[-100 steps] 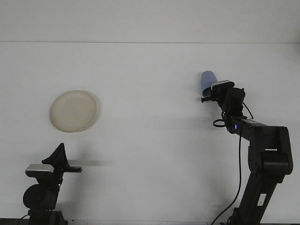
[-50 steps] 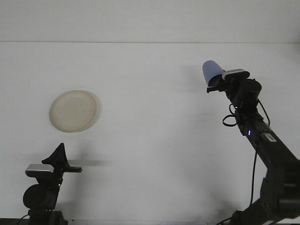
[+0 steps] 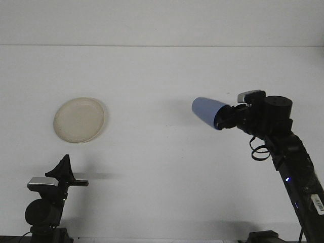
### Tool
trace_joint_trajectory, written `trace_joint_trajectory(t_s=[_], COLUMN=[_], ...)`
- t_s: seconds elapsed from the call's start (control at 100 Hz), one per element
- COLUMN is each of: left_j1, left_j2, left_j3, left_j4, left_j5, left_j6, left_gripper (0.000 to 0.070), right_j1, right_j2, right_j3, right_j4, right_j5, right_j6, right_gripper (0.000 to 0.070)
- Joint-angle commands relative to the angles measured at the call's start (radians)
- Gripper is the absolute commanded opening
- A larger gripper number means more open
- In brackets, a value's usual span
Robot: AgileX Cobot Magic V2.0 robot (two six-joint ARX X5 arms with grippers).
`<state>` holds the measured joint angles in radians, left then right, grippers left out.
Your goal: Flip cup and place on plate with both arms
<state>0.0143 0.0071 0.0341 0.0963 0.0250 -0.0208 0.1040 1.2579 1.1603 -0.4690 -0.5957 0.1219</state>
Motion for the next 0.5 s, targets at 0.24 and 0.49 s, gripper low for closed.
trace_joint_trajectory(t_s=[0.24,0.49], left_j1=[-0.002,-0.002], left_j2=[-0.002,-0.002], left_j3=[-0.018,-0.018], left_j4=[0.01,0.01], left_j5=[-0.003,0.0], left_j6=[-0.026,-0.19], left_gripper=[0.0013,0.0013], right_j1=[0.387,0.629], right_j2=[0.122,0.335], right_j3=[0.177,0.353], right_j4=[-0.451,-0.645], right_j5=[0.227,0.423], right_j6=[-0.204,-0.23], right_gripper=[0.0,0.0])
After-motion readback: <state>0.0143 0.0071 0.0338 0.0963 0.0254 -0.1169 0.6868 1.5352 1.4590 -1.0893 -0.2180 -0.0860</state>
